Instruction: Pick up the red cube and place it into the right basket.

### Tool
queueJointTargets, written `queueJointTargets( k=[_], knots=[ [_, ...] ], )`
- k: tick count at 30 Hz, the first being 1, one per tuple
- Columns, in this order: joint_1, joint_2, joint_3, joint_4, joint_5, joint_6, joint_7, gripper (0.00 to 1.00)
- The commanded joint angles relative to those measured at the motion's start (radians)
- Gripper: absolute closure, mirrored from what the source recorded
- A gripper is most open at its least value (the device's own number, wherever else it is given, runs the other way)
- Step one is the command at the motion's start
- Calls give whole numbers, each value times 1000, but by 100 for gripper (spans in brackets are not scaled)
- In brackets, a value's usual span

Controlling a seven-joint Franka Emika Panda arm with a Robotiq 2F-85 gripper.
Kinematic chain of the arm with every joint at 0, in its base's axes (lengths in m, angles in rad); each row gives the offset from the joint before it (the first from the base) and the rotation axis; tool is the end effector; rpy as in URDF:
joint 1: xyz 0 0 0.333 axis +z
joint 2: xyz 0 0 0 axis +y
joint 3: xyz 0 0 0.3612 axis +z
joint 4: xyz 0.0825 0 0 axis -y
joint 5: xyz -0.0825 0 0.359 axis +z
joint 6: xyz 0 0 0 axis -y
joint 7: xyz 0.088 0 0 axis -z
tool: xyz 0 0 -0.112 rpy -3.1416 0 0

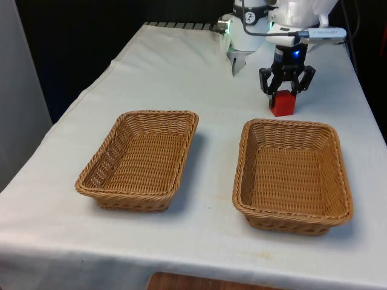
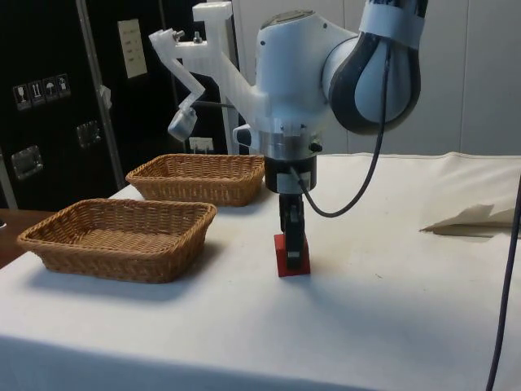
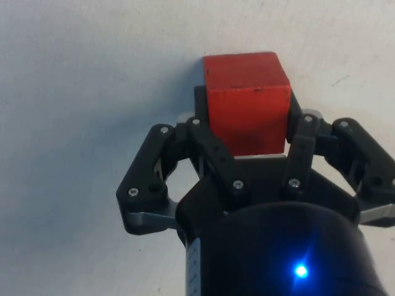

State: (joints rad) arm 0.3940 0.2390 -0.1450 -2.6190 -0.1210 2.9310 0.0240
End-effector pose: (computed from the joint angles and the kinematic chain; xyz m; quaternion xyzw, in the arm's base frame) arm 0.4259 0.1146 0.2383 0.9838 0.1728 0.0407 0.0266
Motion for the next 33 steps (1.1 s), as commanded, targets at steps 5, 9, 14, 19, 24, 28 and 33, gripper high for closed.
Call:
queueJointTargets(
  k=[5,9,14,19,24,28,33],
  knots=[
    [0,0,0,0,0,0,0,98],
    [8,-39,-13,-1,-14,-31,11,98],
    [0,-68,0,-1,0,-54,2,98],
    [0,-144,-6,5,-16,-139,10,98],
    [-2,-177,-5,13,-18,-178,11,98],
    [-2,-203,-4,25,-21,-217,15,98],
    [-2,-228,0,36,-1,-248,0,98]
  ],
)
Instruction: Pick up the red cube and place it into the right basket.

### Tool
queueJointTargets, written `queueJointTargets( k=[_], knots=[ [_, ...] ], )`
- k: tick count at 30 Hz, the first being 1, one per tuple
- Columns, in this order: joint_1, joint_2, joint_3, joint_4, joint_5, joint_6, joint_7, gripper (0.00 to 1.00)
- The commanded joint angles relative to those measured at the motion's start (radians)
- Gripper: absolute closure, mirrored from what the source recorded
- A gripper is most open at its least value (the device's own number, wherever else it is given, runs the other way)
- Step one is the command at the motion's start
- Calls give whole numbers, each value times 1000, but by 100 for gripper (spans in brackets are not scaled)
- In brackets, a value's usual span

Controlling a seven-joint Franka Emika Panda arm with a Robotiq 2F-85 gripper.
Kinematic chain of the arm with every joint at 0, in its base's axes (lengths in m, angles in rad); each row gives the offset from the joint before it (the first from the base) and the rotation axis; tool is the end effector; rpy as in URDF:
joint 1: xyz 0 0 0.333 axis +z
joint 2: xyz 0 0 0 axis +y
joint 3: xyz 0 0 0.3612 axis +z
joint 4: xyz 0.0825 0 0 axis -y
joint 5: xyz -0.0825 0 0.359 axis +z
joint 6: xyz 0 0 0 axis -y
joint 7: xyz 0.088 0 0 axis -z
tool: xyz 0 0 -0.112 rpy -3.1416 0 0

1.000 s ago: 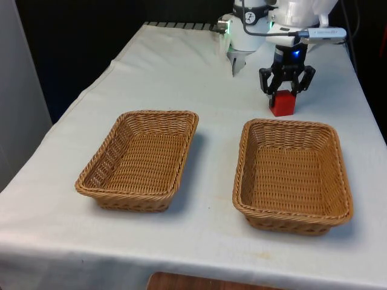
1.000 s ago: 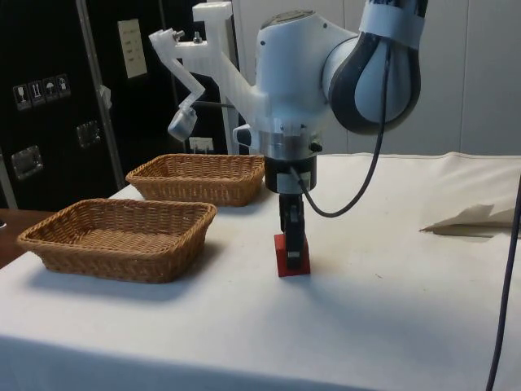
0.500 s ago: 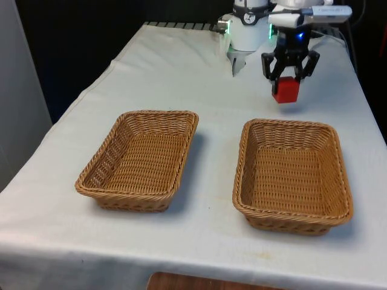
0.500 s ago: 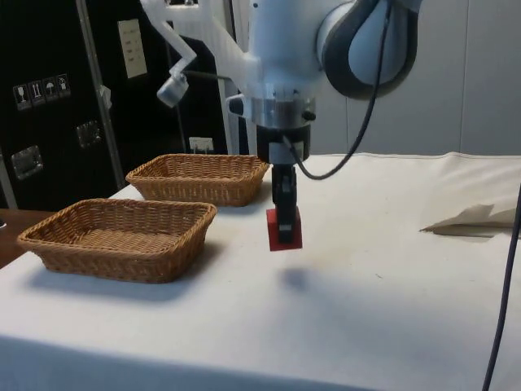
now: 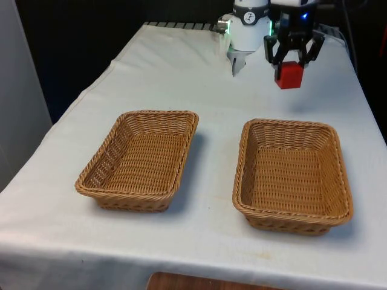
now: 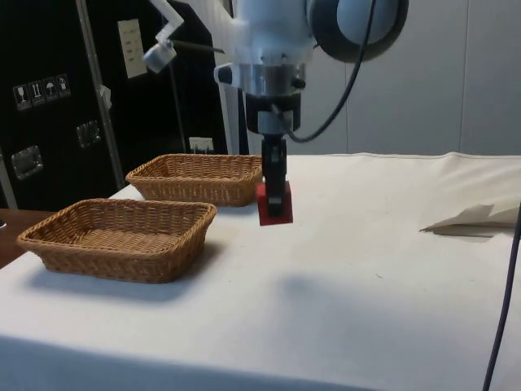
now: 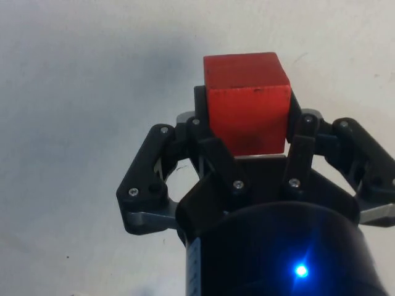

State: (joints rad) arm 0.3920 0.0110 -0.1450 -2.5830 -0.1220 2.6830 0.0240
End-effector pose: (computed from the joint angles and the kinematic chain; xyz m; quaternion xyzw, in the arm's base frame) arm 0.4270 0.1113 0.3259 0.9850 0.1641 0.0481 0.0239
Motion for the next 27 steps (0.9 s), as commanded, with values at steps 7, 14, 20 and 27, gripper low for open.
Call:
queueJointTargets(
  k=[7,14,20,27],
  knots=[
    [-3,-44,0,33,-25,-78,12,98],
    [-14,-47,-19,84,-6,-123,-36,98],
    [-24,-35,-46,127,4,-146,-82,98],
    [-33,-15,-87,170,11,-157,-139,98]
  ],
)
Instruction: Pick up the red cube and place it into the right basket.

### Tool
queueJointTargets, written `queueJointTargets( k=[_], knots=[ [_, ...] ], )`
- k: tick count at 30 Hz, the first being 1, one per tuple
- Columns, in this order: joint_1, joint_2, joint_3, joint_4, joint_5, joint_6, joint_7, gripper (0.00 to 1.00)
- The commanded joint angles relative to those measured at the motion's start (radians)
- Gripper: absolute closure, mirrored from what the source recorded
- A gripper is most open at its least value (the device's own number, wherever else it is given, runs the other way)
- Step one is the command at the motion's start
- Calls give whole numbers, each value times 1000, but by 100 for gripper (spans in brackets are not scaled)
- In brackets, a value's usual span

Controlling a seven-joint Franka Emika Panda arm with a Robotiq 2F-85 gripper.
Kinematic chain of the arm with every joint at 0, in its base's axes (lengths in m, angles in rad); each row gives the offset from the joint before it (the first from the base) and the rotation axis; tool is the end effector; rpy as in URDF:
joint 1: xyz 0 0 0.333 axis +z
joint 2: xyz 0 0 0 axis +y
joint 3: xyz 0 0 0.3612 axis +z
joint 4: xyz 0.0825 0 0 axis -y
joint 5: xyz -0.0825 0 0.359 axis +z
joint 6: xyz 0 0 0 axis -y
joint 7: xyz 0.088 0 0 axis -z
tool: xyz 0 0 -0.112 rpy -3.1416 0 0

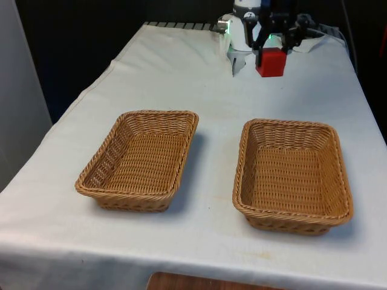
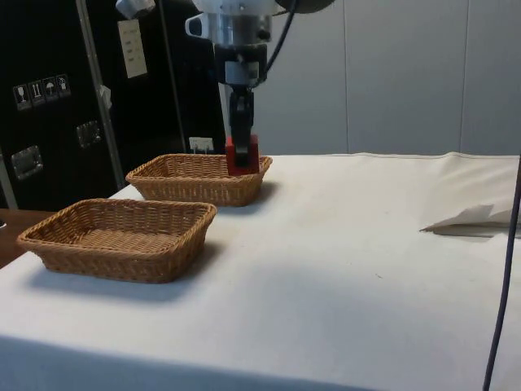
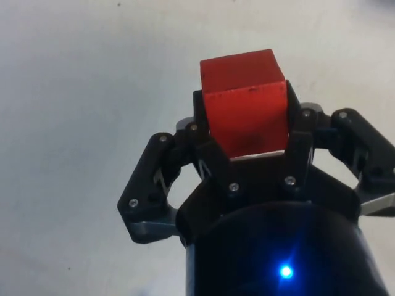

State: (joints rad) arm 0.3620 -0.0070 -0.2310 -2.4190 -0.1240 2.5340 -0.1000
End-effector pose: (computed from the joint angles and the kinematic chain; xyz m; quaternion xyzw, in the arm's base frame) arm 0.4775 0.0639 0.3816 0.9840 0.1631 0.0614 0.0367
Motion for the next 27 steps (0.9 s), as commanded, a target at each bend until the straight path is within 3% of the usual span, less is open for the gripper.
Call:
queueJointTargets(
  k=[1,12,13,14,21,22,23,27],
  knots=[
    [-4,6,-6,13,14,-9,-23,98],
    [-18,54,-54,88,24,-15,-94,98],
    [-15,51,-57,82,4,-5,-77,98],
    [-21,68,-63,104,29,-15,-109,98],
    [-30,126,-94,174,76,-11,-178,98],
    [-24,120,-97,164,51,-5,-155,98],
    [-31,133,-97,183,84,-10,-187,98],
    [-36,165,-112,221,113,-11,-223,98]
  ],
)
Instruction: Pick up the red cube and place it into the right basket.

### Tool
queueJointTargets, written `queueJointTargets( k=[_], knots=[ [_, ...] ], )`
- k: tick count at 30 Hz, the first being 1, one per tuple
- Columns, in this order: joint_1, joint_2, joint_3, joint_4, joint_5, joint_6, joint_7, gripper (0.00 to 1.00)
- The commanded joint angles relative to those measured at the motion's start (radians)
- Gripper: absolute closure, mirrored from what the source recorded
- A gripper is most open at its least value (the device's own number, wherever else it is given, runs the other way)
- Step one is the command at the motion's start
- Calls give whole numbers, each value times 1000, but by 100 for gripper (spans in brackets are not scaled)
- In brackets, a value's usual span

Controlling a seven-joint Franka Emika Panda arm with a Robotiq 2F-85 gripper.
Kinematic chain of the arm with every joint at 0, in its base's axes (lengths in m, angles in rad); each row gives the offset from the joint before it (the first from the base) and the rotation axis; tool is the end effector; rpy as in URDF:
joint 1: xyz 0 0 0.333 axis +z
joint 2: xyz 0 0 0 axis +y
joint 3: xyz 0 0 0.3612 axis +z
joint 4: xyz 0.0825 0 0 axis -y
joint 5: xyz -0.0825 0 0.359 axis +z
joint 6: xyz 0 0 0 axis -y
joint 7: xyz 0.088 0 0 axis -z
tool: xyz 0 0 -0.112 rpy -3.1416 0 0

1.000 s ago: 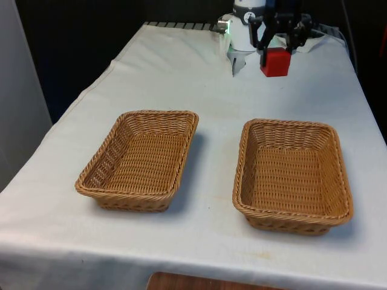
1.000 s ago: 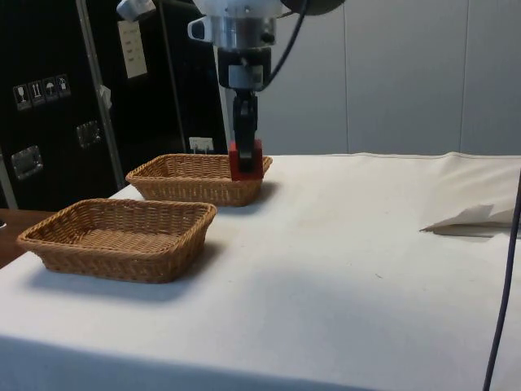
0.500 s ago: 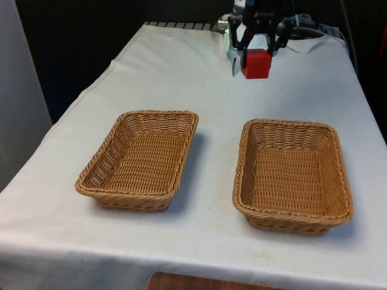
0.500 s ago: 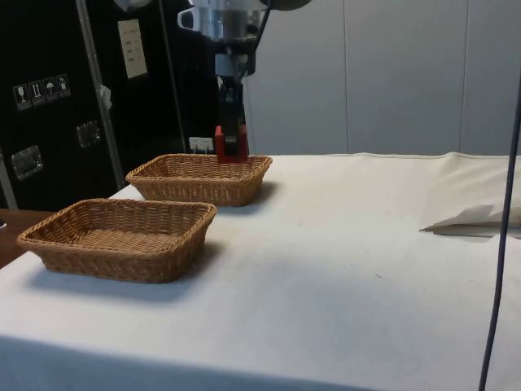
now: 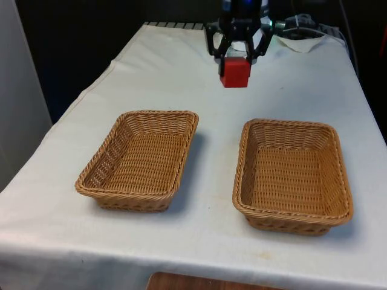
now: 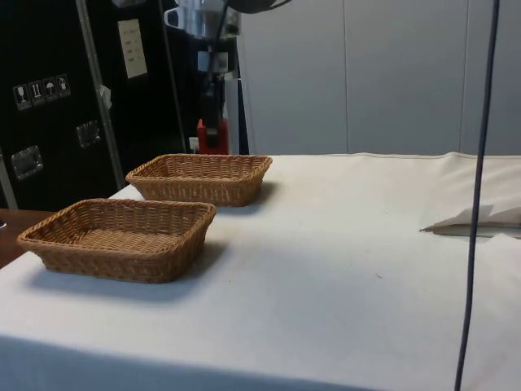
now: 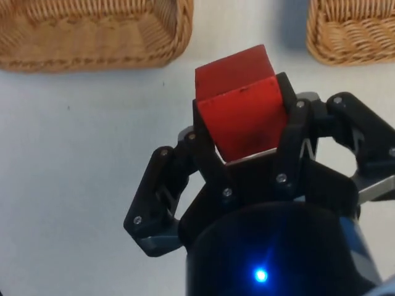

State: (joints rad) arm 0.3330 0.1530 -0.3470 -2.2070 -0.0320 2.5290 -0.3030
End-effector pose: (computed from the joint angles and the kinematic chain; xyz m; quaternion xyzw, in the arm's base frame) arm 0.5531 -0.0025 0.3900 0.9826 0.1595 0.0818 0.0495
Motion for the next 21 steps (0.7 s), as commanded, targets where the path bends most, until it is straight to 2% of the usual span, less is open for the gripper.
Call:
queueJointTargets(
  k=[1,3,4,5,10,11,12,18,19,20,21],
  knots=[
    [-8,14,0,19,29,-7,-29,98],
    [-12,36,-9,46,50,-8,-54,98],
    [-5,32,-14,38,32,0,-37,98],
    [-13,44,-13,53,56,-8,-62,98],
    [-22,80,-33,88,88,-5,-104,98],
    [-14,80,-40,85,73,0,-89,98],
    [-22,85,-37,90,92,-4,-108,98],
    [-28,106,-62,94,106,4,-120,98],
    [-20,104,-68,94,89,1,-107,98],
    [-29,109,-66,94,107,6,-121,98],
    [-30,112,-69,95,108,7,-121,98]
  ],
)
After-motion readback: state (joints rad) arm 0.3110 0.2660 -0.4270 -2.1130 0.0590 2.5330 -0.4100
